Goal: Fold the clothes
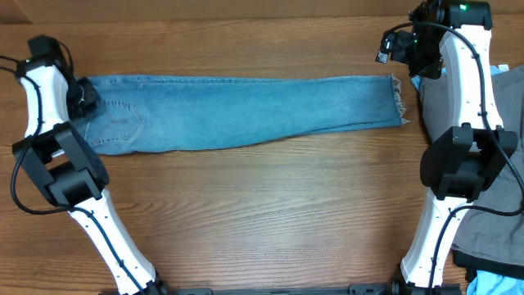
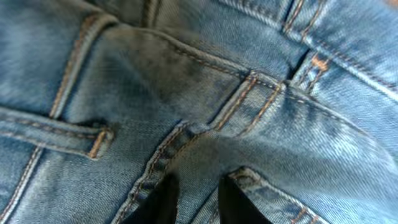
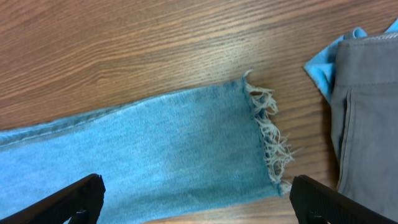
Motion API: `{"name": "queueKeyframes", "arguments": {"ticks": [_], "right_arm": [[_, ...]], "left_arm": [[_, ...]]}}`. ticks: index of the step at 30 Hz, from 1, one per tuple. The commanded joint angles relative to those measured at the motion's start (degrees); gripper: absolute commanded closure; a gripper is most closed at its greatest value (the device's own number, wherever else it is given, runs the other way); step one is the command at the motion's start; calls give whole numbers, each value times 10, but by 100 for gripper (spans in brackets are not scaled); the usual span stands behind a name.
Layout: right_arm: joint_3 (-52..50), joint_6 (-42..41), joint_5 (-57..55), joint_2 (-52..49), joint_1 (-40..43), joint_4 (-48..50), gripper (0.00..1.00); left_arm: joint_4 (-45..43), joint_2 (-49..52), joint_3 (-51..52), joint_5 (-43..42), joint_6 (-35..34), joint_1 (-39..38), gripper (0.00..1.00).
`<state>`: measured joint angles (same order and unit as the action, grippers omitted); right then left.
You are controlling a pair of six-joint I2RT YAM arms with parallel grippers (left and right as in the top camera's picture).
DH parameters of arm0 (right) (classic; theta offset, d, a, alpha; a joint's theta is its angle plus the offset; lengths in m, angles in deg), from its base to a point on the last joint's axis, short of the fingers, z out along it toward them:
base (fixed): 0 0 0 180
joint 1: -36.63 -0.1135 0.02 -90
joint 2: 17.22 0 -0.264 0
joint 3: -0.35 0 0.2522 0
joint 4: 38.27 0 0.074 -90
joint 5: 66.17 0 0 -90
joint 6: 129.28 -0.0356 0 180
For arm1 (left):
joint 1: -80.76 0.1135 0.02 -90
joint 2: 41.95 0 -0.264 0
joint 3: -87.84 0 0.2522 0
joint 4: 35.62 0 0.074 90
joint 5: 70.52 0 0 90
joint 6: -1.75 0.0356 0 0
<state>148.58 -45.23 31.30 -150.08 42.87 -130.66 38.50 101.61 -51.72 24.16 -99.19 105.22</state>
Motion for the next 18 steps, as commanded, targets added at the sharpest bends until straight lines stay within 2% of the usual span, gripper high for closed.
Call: {"name": "queueKeyframes", "arguments": {"ticks": [1,4,8,11,12,15,18], "right_arm": [[12,0,1,17,0,3,0],[12,0,1,17,0,3,0],[12,0,1,17,0,3,0],[12,0,1,17,0,3,0],[12,0,1,17,0,3,0],[12,0,1,17,0,3,0],[12,0,1,17,0,3,0]], "left_arm": [[10,28,-10,-35,19,-4,69],[45,-20,-94,-90,6,-5,41],[107,-90,-156,-97,-57,-8,30],[174,-116,-157,-112,-58,-14,13],[196,-116,-157,-118,-58,-16,0],[241,-112,-157,-117,-58,-18,0],[236,-112,-157,-117,-58,-18,0]]}}
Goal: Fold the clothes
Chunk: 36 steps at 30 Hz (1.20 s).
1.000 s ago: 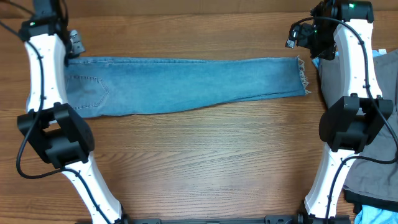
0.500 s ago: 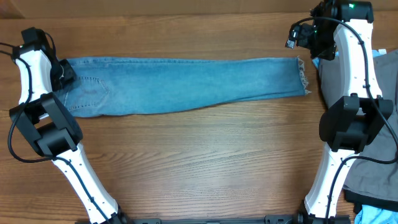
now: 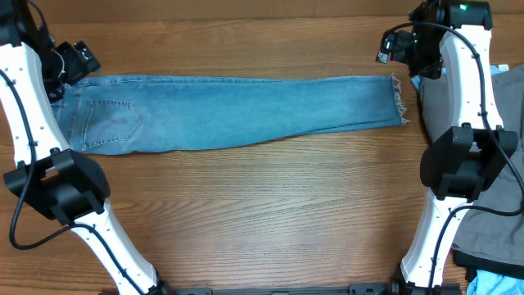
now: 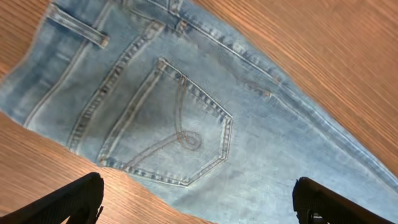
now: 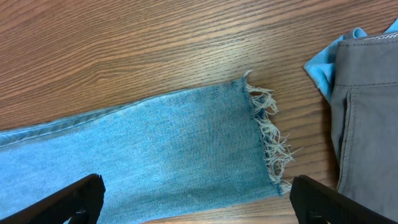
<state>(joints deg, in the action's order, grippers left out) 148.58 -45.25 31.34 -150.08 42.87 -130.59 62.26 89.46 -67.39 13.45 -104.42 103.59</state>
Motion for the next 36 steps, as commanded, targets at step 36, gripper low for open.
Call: {"name": "queueKeyframes", "arguments": {"ticks": [36], "right_arm": [[-331,153,181,16,102,125,18]], "left_arm": [[-2,9,0,-10,-6,-1,0]]}}
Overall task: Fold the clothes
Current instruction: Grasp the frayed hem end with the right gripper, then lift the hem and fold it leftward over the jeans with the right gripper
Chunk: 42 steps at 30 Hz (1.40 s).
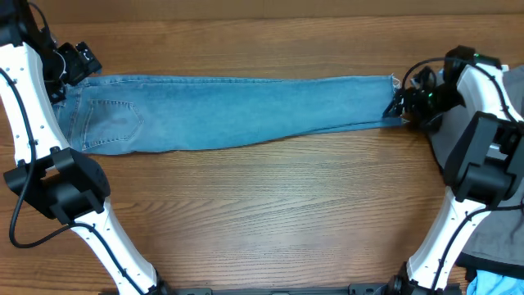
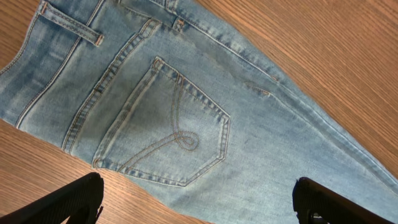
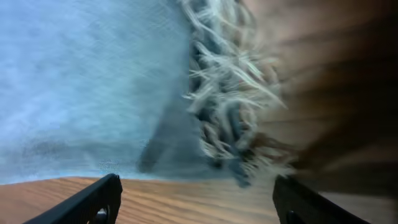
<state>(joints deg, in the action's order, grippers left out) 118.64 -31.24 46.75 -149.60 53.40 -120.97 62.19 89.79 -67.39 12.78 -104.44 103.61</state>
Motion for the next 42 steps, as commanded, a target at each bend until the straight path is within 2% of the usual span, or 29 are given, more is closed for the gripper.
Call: {"name": "queueKeyframes", "arguments": {"ticks": [1,6,10,13,14,15,18,25,32,37,42], "right_arm": [[-49,8,27,11,-4,48,18],[-99,-10,44,11,-7,112,17],[-104,-9,118,11,-26,132,36],[-104,-9,119,11,-50,139,40],[-104,-9,119,11,-60,144,45],[-103,-9,118,11,-68,149,55],[-88,-13,101,11,-77,147,95],[18,-23,15,11,-43,25,96],[119,-23,-75,11,35,-97,96],[143,-22,-73,11,95,-137,96],[148,35,3,13,107,-146,96]], "left_arm": [[-1,6,0,-3,-6,-1,0],[-1,6,0,-3,-6,-1,0],[-1,6,0,-3,-6,-1,0],[-1,6,0,-3,-6,-1,0],[-1,6,0,-3,-6,-1,0],[-1,6,0,-3,-6,-1,0],[-1,6,0,-3,-6,-1,0],[-1,6,0,-3,-6,-1,0],[-1,6,0,-3,-6,0,0],[-1,6,0,-3,-6,0,0],[-1,6,0,-3,-6,0,0]]}}
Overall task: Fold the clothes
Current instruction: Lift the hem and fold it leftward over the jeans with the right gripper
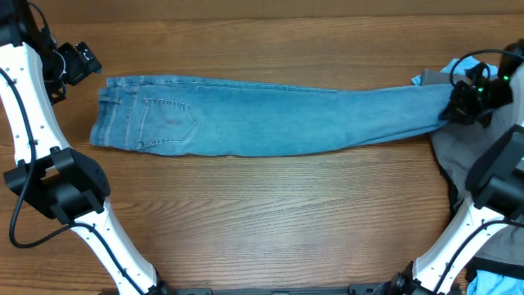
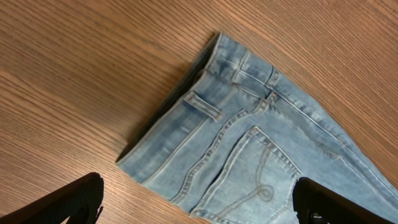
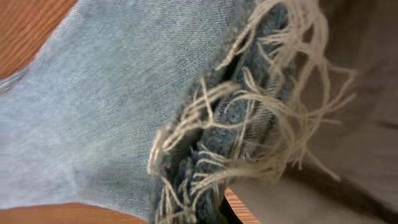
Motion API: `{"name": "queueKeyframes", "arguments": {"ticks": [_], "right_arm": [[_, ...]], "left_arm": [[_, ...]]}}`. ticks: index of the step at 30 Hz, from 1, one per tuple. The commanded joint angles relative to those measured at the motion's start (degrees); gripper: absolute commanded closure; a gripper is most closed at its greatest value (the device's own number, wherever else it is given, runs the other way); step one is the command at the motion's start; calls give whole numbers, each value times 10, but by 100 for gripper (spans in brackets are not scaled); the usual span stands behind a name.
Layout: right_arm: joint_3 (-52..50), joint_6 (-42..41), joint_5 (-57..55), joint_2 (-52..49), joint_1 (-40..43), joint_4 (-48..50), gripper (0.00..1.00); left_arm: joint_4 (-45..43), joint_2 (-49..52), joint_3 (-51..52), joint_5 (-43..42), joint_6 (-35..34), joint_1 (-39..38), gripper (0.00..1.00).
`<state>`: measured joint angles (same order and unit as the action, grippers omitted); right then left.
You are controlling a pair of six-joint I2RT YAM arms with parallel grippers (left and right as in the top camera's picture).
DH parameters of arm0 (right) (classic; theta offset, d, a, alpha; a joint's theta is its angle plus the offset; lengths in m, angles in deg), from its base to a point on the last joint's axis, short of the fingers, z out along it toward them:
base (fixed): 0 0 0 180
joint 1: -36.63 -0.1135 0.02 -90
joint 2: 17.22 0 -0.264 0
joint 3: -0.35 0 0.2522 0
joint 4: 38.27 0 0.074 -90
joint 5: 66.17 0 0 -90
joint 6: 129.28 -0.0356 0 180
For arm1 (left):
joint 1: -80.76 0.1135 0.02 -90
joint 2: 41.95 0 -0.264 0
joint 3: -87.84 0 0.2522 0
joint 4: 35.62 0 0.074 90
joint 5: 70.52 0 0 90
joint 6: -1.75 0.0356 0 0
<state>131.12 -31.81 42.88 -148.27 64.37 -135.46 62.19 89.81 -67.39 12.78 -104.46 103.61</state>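
A pair of light blue jeans lies stretched across the table, waistband to the left and back pocket up. Its frayed hem is at the far right. My right gripper is shut on that hem; in the right wrist view denim and white threads fill the space between the fingers. My left gripper hangs open at the back left, up and to the left of the waistband. In the left wrist view its fingers stand wide apart, holding nothing.
A grey garment lies at the right edge under and beside the right arm. A light blue cloth peeks out behind the hem, and another blue piece lies at the front right corner. The wooden table carries all of it.
My right gripper, then open at the frayed hem, is now shut on it and farther right. The whole pair of jeans has shifted right. The left gripper has stayed open in place.
At first my left gripper was pinched low on the waistband and the right hung open above the hem. The left then stood raised and open at the back left. The right was later down at the hem, and now holds it with the jeans shifted right.
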Motion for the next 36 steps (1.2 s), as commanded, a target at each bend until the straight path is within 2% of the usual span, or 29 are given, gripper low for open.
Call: {"name": "queueKeyframes", "arguments": {"ticks": [1,5,8,13,20,24,31,36], "right_arm": [[27,43,42,0,-7,-1,96],[88,50,42,0,-31,-27,96],[172,53,42,1,-59,-72,96],[269,77,40,5,-138,-136,96],[270,71,42,10,-311,-136,96],[270,30,42,10,-398,-131,96],[269,-47,40,10,-494,-97,96],[269,-60,39,10,-549,-64,96]], "left_arm": [[-1,6,0,-3,-5,0,0],[-1,6,0,-3,-5,0,0],[-1,6,0,-3,-5,0,0],[-1,6,0,-3,-5,0,0],[-1,6,0,-3,-5,0,0],[-1,6,0,-3,-5,0,0],[-1,6,0,-3,-5,0,0],[-1,6,0,-3,-5,0,0]]}}
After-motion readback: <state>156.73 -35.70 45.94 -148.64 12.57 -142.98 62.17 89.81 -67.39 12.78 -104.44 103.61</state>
